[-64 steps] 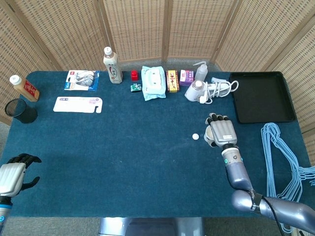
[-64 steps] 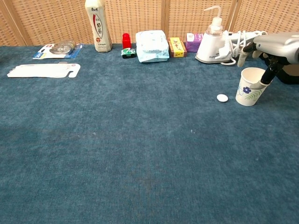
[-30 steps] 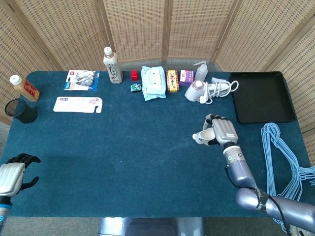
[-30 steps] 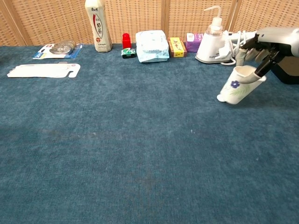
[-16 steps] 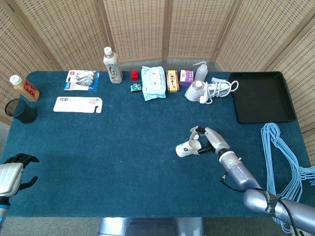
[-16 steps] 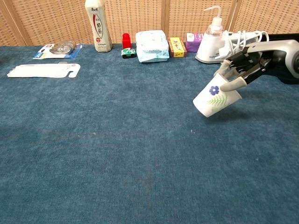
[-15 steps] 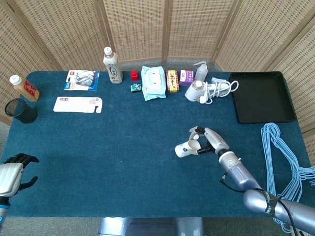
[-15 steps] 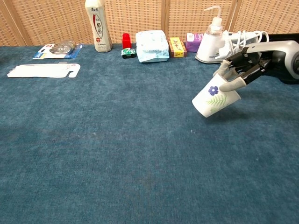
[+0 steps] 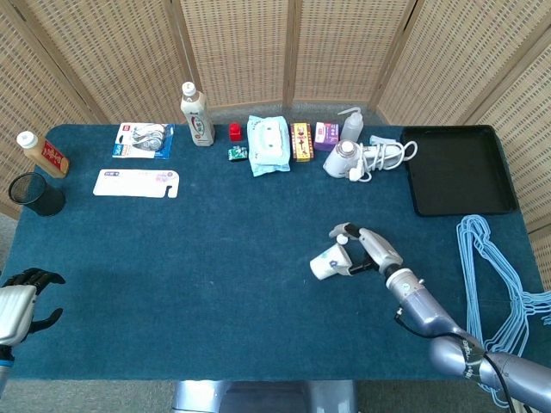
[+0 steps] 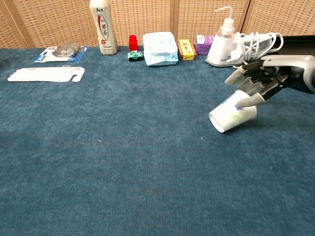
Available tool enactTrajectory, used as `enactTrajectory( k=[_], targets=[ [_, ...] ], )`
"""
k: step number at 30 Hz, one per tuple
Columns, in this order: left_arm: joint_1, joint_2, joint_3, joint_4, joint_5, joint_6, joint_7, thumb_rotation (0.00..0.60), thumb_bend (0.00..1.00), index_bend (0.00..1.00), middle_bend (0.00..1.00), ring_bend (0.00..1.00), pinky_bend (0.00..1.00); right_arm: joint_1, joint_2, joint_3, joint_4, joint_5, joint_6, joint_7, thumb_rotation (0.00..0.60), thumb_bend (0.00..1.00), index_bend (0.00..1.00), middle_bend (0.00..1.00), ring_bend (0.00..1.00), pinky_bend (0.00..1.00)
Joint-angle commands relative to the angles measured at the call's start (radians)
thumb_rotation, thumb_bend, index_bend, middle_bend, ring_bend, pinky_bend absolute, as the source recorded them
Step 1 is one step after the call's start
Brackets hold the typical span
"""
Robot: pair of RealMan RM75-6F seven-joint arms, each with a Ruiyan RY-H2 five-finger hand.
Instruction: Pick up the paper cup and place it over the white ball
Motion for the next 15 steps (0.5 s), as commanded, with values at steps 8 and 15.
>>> enactTrajectory(
  k=[8,15],
  targets=[
    [-0.001,0.0,0.0,-0.002,0.006,0.001,0.0,0.56,0.23,0.37,0.38,0.25,0.28,-0.005,0.042,-0.047,-0.018,-0.103,0.123,-0.102,0.576,0.26,0.22,0.16,0.18,0.16],
    [0.0,-0.001,0.0,-0.002,0.0,-0.002,0.003,0.556,0.23,0.37,0.38,0.25,0.28,0.02,0.055,-0.11,-0.049,-0.175,0.158,-0.267,0.578,0.26,0.26,0.16,0.18,0.15]
  ],
)
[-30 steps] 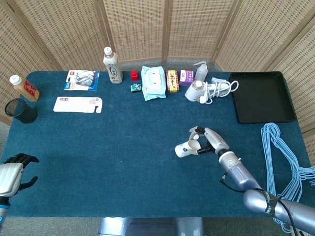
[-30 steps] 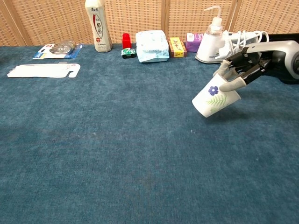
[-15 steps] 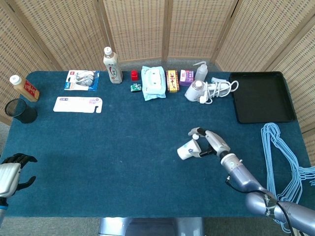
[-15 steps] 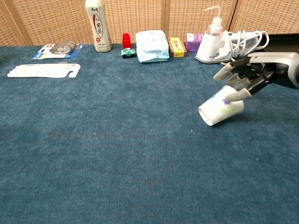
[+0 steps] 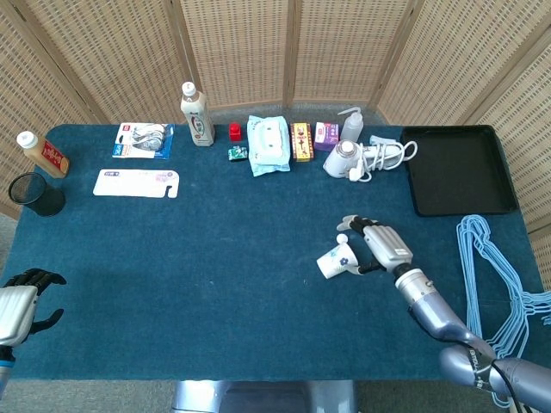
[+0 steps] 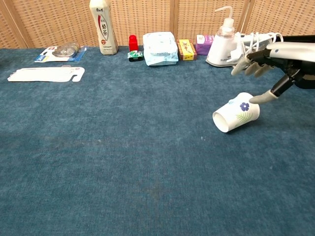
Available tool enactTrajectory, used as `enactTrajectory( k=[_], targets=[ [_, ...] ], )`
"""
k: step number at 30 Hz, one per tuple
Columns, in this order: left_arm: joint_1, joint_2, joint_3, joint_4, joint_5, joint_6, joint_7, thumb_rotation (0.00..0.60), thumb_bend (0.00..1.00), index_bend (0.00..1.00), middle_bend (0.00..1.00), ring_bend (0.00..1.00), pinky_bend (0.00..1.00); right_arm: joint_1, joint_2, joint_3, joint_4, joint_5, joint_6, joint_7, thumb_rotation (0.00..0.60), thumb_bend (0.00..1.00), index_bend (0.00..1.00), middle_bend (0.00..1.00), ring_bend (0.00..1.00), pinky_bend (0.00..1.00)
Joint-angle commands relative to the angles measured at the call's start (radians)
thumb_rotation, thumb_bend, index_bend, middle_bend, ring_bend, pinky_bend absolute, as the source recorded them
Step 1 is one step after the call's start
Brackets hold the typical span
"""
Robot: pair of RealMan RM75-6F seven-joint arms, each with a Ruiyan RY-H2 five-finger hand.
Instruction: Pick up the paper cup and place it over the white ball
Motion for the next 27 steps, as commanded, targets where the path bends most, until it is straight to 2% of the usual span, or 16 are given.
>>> enactTrajectory(
  k=[1,10,16,27],
  targets=[
    [0.0,-0.001,-0.001,0.001,-0.002,-0.001,0.0,0.559,0.23,0.37,0.38,0.25,0.28,0.019,0.005,-0.037,-0.027,-0.006,0.01,-0.096,0.581,0.26,0.26,0.16,0.18,0.15],
    [-0.003,-0.004,-0.003,0.01,-0.009,-0.011,-0.004,0.553,0.23,0.37,0.38,0.25,0.28,0.067,-0.049,-0.069,-0.077,0.061,0.059,-0.357,0.581,0.26,0.31,0.16,0.18,0.14],
    [0.001,-0.006,0.0,0.021,-0.011,-0.012,-0.013,0.551,0.23,0.37,0.38,0.25,0.28,0.096,-0.088,-0.087,-0.069,0.082,0.084,-0.475,0.58,0.26,0.32,0.16,0.17,0.14],
    [0.005,-0.003,0.002,0.026,-0.01,-0.01,-0.021,0.558,0.23,0.37,0.38,0.25,0.28,0.133,-0.137,-0.108,-0.026,0.116,0.109,-0.591,0.575,0.26,0.32,0.17,0.17,0.15]
  ],
)
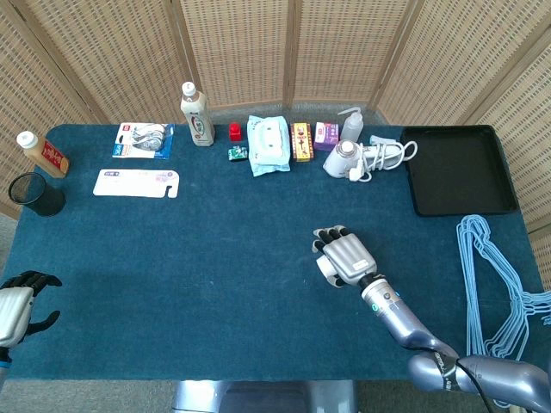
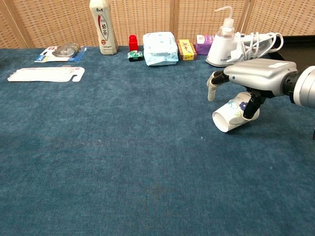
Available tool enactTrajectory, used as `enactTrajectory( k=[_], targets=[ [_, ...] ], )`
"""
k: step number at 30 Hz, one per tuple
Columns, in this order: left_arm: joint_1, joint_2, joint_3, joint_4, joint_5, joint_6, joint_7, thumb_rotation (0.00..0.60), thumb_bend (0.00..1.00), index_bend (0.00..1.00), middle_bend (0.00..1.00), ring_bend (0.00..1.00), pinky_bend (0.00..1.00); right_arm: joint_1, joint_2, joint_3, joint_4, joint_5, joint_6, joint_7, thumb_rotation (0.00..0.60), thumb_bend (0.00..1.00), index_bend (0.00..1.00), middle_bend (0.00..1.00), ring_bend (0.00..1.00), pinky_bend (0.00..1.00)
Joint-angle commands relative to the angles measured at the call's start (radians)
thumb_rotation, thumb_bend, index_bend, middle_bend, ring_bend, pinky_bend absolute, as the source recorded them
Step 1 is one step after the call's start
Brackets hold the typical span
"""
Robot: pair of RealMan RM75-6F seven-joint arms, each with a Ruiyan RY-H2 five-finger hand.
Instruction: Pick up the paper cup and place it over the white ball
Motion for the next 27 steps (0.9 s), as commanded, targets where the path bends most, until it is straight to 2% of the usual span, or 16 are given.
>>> enactTrajectory(
  k=[1,22,27],
  targets=[
    [0.0,0.0,0.0,0.0,0.001,0.001,0.0,0.56,0.23,0.37,0.38,0.25,0.28,0.01,-0.011,-0.009,0.012,0.005,0.005,-0.025,0.575,0.26,0.32,0.17,0.18,0.15],
    [0.004,0.002,0.0,0.001,-0.001,0.001,-0.003,0.557,0.23,0.37,0.38,0.25,0.28,0.029,-0.052,-0.057,0.071,0.009,0.028,-0.122,0.582,0.26,0.37,0.18,0.18,0.15],
    [0.005,0.004,0.001,0.002,0.0,0.001,-0.011,0.556,0.23,0.37,0.38,0.25,0.28,0.027,-0.067,-0.055,0.083,0.01,0.044,-0.122,0.583,0.26,0.44,0.2,0.19,0.15]
  ],
)
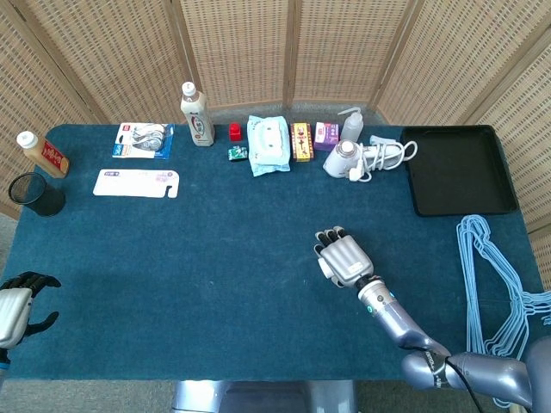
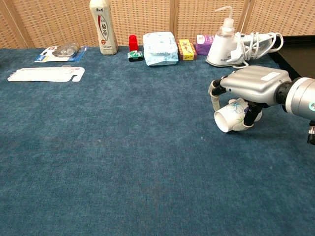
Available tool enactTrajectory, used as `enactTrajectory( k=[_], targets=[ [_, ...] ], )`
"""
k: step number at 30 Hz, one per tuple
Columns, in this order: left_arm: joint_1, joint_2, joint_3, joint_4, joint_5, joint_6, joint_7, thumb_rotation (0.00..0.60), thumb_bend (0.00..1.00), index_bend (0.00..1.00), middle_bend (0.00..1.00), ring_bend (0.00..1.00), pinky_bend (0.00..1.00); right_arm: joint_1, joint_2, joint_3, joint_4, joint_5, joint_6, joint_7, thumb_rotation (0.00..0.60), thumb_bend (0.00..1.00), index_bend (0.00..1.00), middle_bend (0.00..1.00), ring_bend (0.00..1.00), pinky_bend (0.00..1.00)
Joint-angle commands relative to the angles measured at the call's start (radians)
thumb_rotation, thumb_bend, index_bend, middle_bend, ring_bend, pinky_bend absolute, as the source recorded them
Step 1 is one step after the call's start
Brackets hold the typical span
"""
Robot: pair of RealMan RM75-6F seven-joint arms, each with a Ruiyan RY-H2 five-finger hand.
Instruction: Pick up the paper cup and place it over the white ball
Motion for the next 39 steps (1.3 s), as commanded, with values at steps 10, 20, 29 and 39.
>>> enactTrajectory(
  k=[10,20,29,39],
  targets=[
    [0.0,-0.001,-0.001,0.004,0.0,-0.003,-0.008,0.555,0.23,0.37,0.38,0.25,0.28,-0.022,0.005,0.038,-0.022,0.017,0.017,0.119,0.583,0.26,0.49,0.23,0.22,0.16],
    [0.002,0.0,-0.001,0.001,0.0,0.0,-0.004,0.558,0.23,0.37,0.38,0.25,0.28,-0.038,0.096,0.188,-0.1,0.112,-0.115,0.542,0.582,0.26,0.49,0.24,0.25,0.16],
    [0.003,0.011,0.0,-0.017,-0.002,0.001,0.01,0.551,0.23,0.37,0.38,0.25,0.28,-0.057,0.079,0.287,-0.017,0.1,-0.233,0.929,0.583,0.26,0.49,0.26,0.27,0.16],
    [0.004,0.022,-0.001,-0.037,-0.007,0.0,0.029,0.557,0.23,0.37,0.38,0.25,0.28,-0.054,0.015,0.302,0.128,0.02,-0.276,1.133,0.582,0.26,0.49,0.27,0.27,0.16]
  ],
)
